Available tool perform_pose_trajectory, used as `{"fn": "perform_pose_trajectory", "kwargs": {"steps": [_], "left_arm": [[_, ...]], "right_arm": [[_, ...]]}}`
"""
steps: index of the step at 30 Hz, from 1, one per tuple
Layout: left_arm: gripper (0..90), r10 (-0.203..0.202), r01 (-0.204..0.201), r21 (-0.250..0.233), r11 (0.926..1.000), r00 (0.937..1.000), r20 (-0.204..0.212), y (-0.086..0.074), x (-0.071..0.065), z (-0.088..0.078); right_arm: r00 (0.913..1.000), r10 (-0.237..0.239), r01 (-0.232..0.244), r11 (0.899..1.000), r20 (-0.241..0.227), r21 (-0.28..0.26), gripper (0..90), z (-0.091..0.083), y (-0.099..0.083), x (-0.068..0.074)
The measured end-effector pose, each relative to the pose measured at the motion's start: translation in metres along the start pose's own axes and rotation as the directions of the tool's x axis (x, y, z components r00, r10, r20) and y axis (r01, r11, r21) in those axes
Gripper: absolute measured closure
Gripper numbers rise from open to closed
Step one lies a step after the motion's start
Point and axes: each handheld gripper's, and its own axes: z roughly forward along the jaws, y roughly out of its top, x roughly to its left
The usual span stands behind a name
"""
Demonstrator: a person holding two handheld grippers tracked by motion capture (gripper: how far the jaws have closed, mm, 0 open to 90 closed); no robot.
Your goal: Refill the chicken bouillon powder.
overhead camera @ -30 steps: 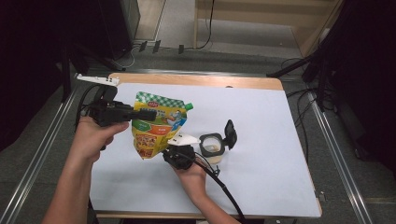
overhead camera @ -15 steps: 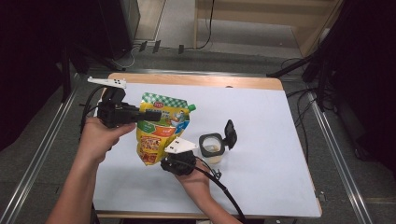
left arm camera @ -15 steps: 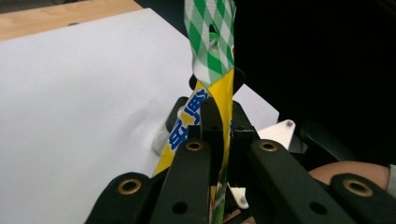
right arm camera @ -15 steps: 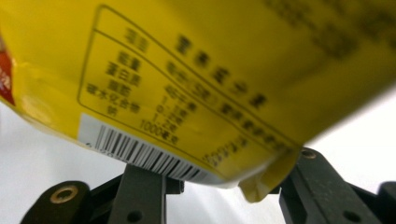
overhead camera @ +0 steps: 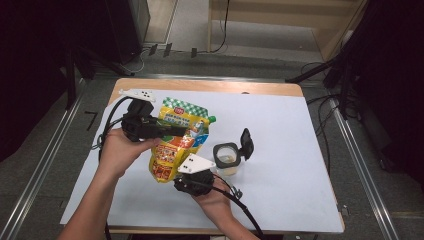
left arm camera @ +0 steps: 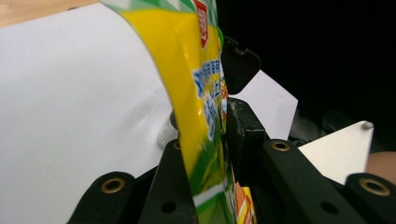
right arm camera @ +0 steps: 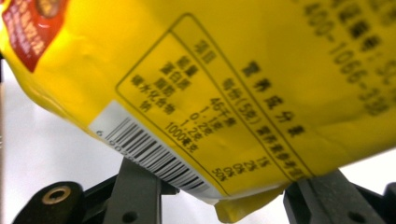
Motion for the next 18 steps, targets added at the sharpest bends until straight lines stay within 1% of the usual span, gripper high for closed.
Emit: {"fn": "perform_pose_trajectory", "kwargs": {"steps": [1,2,3,4,5,6,7,9,10,11,16,18], "left_arm": [[81.9,-0.002,0.002,0.003,1.0000,1.0000,0.005,0.000,-0.002,0.003],[81.8,-0.002,0.002,0.003,1.0000,1.0000,0.005,0.000,-0.002,0.003],[81.7,0.004,-0.004,0.015,0.9999,1.0000,-0.007,0.000,-0.004,0.007],[81.5,0.004,-0.004,0.015,0.9999,1.0000,-0.007,0.000,-0.004,0.007],[81.5,0.008,-0.007,0.025,0.9996,0.9999,-0.013,0.000,-0.006,0.009],[81.5,0.020,-0.020,0.042,0.9989,0.9997,-0.015,0.000,-0.008,0.015],[81.4,0.025,-0.024,0.054,0.9982,0.9995,-0.017,0.000,-0.010,0.018],[80.6,0.045,-0.043,0.072,0.9965,0.9987,-0.026,-0.001,-0.013,0.024],[80.3,0.045,-0.043,0.072,0.9965,0.9987,-0.026,-0.001,-0.013,0.024],[80.2,0.035,-0.033,0.082,0.9961,0.9991,-0.026,-0.001,-0.014,0.029],[80.0,0.018,-0.017,0.100,0.9949,0.9998,-0.007,-0.002,-0.015,0.036],[79.7,0.012,-0.012,0.112,0.9936,0.9999,-0.005,-0.002,-0.015,0.041]], "right_arm": [[0.9999,0.010,-0.010,1.000,-0.012,0.003,60.9,-0.003,0.000,0.001],[0.9999,0.010,-0.010,1.000,-0.012,0.003,60.9,-0.003,0.000,0.001],[0.9996,0.022,-0.022,1.000,-0.020,0.007,60.7,-0.005,0.001,0.002],[0.9996,0.022,-0.022,1.000,-0.020,0.007,60.7,-0.005,0.001,0.002],[0.9991,0.030,-0.030,0.999,-0.030,0.013,60.5,-0.006,0.001,0.003],[0.9985,0.031,-0.030,0.999,-0.045,0.020,60.1,-0.009,0.000,0.005],[0.9984,0.024,-0.023,1.000,-0.050,0.020,59.8,-0.010,0.000,0.006],[0.9963,0.039,-0.037,0.999,-0.077,0.022,59.7,-0.012,-0.001,0.008],[0.9963,0.039,-0.037,0.999,-0.077,0.022,59.7,-0.012,-0.001,0.008],[0.9938,0.059,-0.057,0.998,-0.094,0.024,60.0,-0.015,-0.002,0.009],[0.9933,0.064,-0.061,0.997,-0.096,0.036,60.2,-0.020,-0.006,0.010],[0.9940,0.053,-0.050,0.998,-0.096,0.039,60.2,-0.023,-0.007,0.012]]}}
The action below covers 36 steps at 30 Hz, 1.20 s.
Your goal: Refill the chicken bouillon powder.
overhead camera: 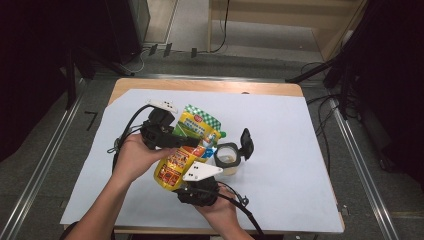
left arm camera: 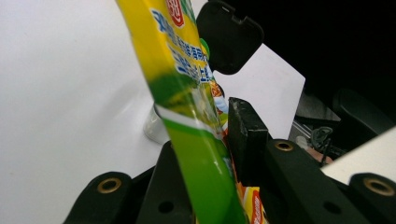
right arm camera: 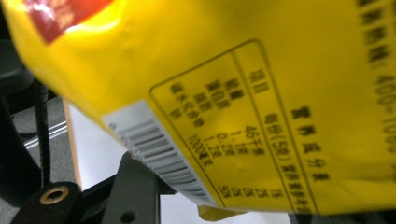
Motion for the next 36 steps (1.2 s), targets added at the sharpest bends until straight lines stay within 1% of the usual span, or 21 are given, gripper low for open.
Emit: {"fn": "perform_pose_trajectory", "kwargs": {"steps": [1,2,4,6,7,10,12,13,15,16,19,20,23,26,27,29,30,31,32,33,36], "left_arm": [[79.3,-0.008,0.008,0.005,1.0000,1.0000,0.003,0.000,0.000,0.003],[78.4,-0.020,0.020,0.022,0.9996,0.9998,-0.002,0.000,0.000,0.008],[78.1,-0.036,0.035,0.030,0.9989,0.9994,0.001,0.000,0.000,0.011],[78.1,-0.040,0.040,0.031,0.9987,0.9992,0.002,0.000,0.000,0.011],[78.2,-0.058,0.058,0.036,0.9977,0.9983,0.006,0.001,0.000,0.013],[78.2,-0.067,0.066,0.045,0.9968,0.9977,0.011,0.001,0.000,0.017],[78.1,-0.077,0.076,0.059,0.9954,0.9970,0.012,0.002,0.000,0.019],[78.0,-0.081,0.080,0.068,0.9945,0.9966,0.014,0.003,0.001,0.020],[78.1,-0.100,0.099,0.072,0.9925,0.9949,0.013,0.004,0.001,0.021],[78.2,-0.100,0.099,0.072,0.9925,0.9949,0.013,0.004,0.001,0.021],[78.2,-0.123,0.122,0.099,0.9876,0.9923,0.011,0.005,0.003,0.025],[78.4,-0.123,0.122,0.099,0.9876,0.9923,0.011,0.005,0.003,0.025],[79.0,-0.132,0.129,0.126,0.9836,0.9911,0.014,0.006,0.005,0.030],[79.5,-0.134,0.132,0.132,0.9825,0.9909,0.010,0.006,0.006,0.033],[79.5,-0.146,0.144,0.132,0.9808,0.9892,0.010,0.007,0.008,0.034],[79.6,-0.153,0.150,0.135,0.9794,0.9881,0.012,0.007,0.008,0.035],[79.7,-0.153,0.150,0.137,0.9792,0.9882,0.011,0.007,0.008,0.035],[79.8,-0.151,0.148,0.142,0.9787,0.9884,0.011,0.007,0.008,0.036],[79.8,-0.151,0.148,0.142,0.9787,0.9884,0.011,0.007,0.008,0.036],[79.7,-0.155,0.152,0.138,0.9786,0.9879,0.010,0.008,0.008,0.036],[78.7,-0.159,0.156,0.137,0.9782,0.9872,0.010,0.008,0.008,0.036]], "right_arm": [[1.0000,-0.005,0.005,1.000,-0.001,0.000,60.0,-0.001,0.000,0.002],[0.9999,-0.003,0.003,1.000,-0.015,-0.003,59.5,-0.002,0.000,0.005],[0.9998,-0.003,0.003,1.000,-0.019,-0.010,59.1,-0.002,0.001,0.007],[0.9997,-0.007,0.007,1.000,-0.024,-0.010,58.9,-0.003,0.000,0.008],[0.9995,-0.002,0.001,1.000,-0.030,-0.009,58.7,-0.003,0.000,0.008],[0.9989,-0.004,0.003,1.000,-0.046,-0.012,57.6,-0.005,0.001,0.010],[0.9988,-0.004,0.003,1.000,-0.050,-0.016,57.5,-0.005,0.002,0.011],[0.9986,0.005,-0.006,1.000,-0.053,-0.015,57.5,-0.006,0.002,0.012],[0.9982,0.010,-0.010,1.000,-0.059,-0.014,57.4,-0.006,0.002,0.012],[0.9982,0.010,-0.010,1.000,-0.059,-0.014,57.4,-0.006,0.002,0.012],[0.9980,0.001,-0.001,1.000,-0.063,-0.005,56.7,-0.005,0.001,0.012],[0.9980,0.001,-0.001,1.000,-0.063,-0.005,56.7,-0.005,0.001,0.012],[0.9979,-0.016,0.017,1.000,-0.063,0.009,53.0,-0.002,-0.002,0.014],[0.9980,-0.023,0.024,1.000,-0.059,0.015,52.9,0.000,-0.003,0.014],[0.9980,-0.020,0.021,1.000,-0.060,0.016,52.9,0.001,-0.003,0.012],[0.9983,-0.029,0.030,0.999,-0.051,0.021,52.6,0.002,-0.003,0.012],[0.9984,-0.028,0.029,0.999,-0.050,0.026,53.4,0.003,-0.003,0.012],[0.9986,-0.025,0.026,0.999,-0.046,0.027,56.3,0.003,-0.003,0.012],[0.9986,-0.025,0.026,0.999,-0.046,0.027,56.3,0.003,-0.003,0.012],[0.9991,-0.013,0.014,1.000,-0.041,0.024,58.8,0.003,-0.003,0.011],[0.9988,0.007,-0.006,1.000,-0.048,0.022,60.6,0.002,-0.002,0.010]]}}
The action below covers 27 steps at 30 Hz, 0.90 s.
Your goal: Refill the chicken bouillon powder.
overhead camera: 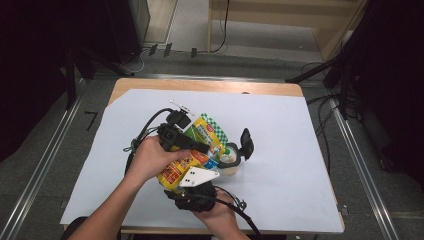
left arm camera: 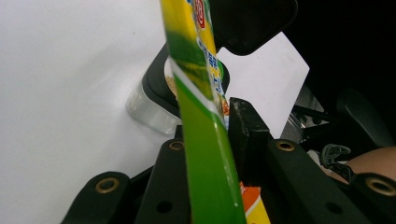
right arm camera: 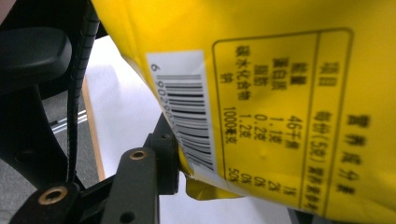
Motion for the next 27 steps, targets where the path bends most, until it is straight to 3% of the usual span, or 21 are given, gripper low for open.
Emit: {"fn": "perform_pose_trajectory", "kwargs": {"steps": [4,5,6,7,12,13,18,24,25,27], "left_arm": [[73.9,-0.022,0.022,0.008,0.9997,0.9997,0.010,0.001,0.001,0.000],[73.0,-0.022,0.021,0.010,0.9997,0.9998,0.006,0.001,0.001,0.000],[72.3,-0.022,0.021,0.010,0.9997,0.9998,0.006,0.001,0.001,0.000],[69.7,-0.029,0.029,0.001,0.9996,0.9995,0.012,0.001,0.001,-0.001],[68.2,-0.022,0.022,-0.004,0.9997,0.9997,0.009,0.002,-0.002,-0.004],[70.6,-0.017,0.017,0.008,0.9998,0.9997,-0.017,0.002,-0.004,-0.004],[82.7,-0.002,0.004,0.039,0.9992,0.9988,-0.050,0.003,-0.007,-0.003],[87.6,0.016,-0.013,0.055,0.9984,0.9980,-0.061,0.005,-0.009,-0.007],[87.9,0.017,-0.013,0.061,0.9980,0.9977,-0.065,0.008,-0.011,-0.008],[88.3,0.015,-0.010,0.061,0.9981,0.9972,-0.073,0.012,-0.013,-0.009]], "right_arm": [[0.9990,0.038,-0.038,0.999,-0.025,-0.014,62.0,-0.001,0.000,-0.003],[0.9952,0.084,-0.085,0.996,-0.050,-0.036,62.0,-0.003,0.001,-0.006],[0.9952,0.084,-0.085,0.996,-0.050,-0.036,62.0,-0.003,0.001,-0.006],[0.9901,0.120,-0.125,0.990,-0.072,-0.058,62.1,-0.005,0.001,-0.010],[0.9864,0.141,-0.148,0.986,-0.086,-0.083,62.2,-0.009,0.002,-0.014],[0.9845,0.146,-0.155,0.984,-0.097,-0.090,61.9,-0.009,0.003,-0.013],[0.9872,0.128,-0.136,0.987,-0.095,-0.081,60.7,-0.005,0.004,-0.010],[0.9917,0.083,-0.088,0.995,-0.099,-0.046,56.0,-0.002,0.008,-0.007],[0.9962,0.036,-0.039,0.999,-0.079,-0.036,54.7,-0.001,0.010,-0.005],[0.9978,0.010,-0.012,1.000,-0.065,-0.027,54.8,-0.002,0.013,-0.004]]}}
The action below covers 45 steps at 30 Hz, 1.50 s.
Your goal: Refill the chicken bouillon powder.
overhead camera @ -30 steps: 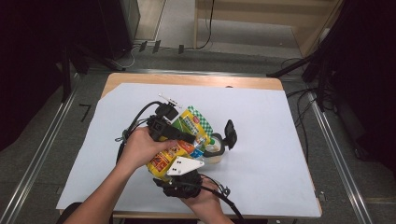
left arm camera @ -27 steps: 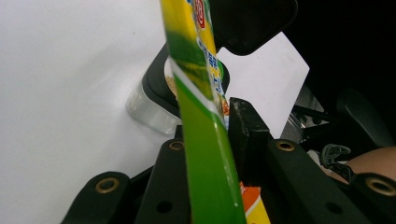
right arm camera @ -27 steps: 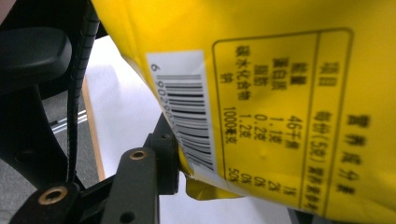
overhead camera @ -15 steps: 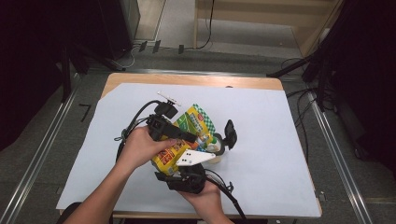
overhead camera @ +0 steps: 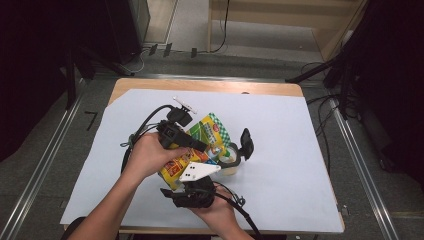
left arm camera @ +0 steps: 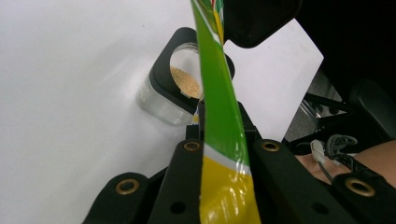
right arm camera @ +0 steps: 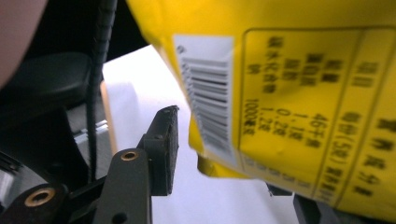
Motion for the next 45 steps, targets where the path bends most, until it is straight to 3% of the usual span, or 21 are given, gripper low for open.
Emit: {"fn": "perform_pose_trajectory", "kwargs": {"steps": [3,7,14,21,26,36,45], "left_arm": [[88.6,0.008,-0.008,0.000,1.0000,0.9998,-0.018,0.004,-0.003,-0.001],[88.5,0.014,-0.014,-0.003,0.9999,0.9987,-0.048,0.009,-0.008,0.000],[82.1,-0.024,0.024,0.005,0.9997,0.9997,0.004,0.005,-0.001,0.005],[78.3,-0.018,0.018,0.017,0.9997,0.9998,0.013,0.005,0.002,0.005],[79.1,-0.016,0.016,0.035,0.9992,0.9999,0.005,0.009,0.002,0.007],[77.0,-0.010,0.010,0.019,0.9998,0.9998,0.017,0.011,0.001,0.005],[77.4,-0.007,0.006,0.026,0.9996,0.9999,0.012,0.011,0.000,0.005]], "right_arm": [[0.9998,-0.013,0.013,1.000,0.012,0.010,54.8,0.000,0.003,-0.001],[0.9987,-0.018,0.017,1.000,0.049,0.019,64.4,0.002,0.006,-0.007],[0.9993,0.009,-0.009,1.000,0.037,0.001,65.7,0.004,0.001,-0.007],[0.9962,0.086,-0.087,0.995,-0.015,-0.045,65.8,0.002,-0.001,-0.009],[0.9955,0.092,-0.093,0.994,-0.022,-0.050,65.7,0.001,-0.001,-0.010],[0.9897,0.136,-0.139,0.988,-0.044,-0.070,66.1,-0.001,0.000,-0.013],[0.9884,0.144,-0.147,0.986,-0.048,-0.075,66.1,-0.001,0.000,-0.013]]}}
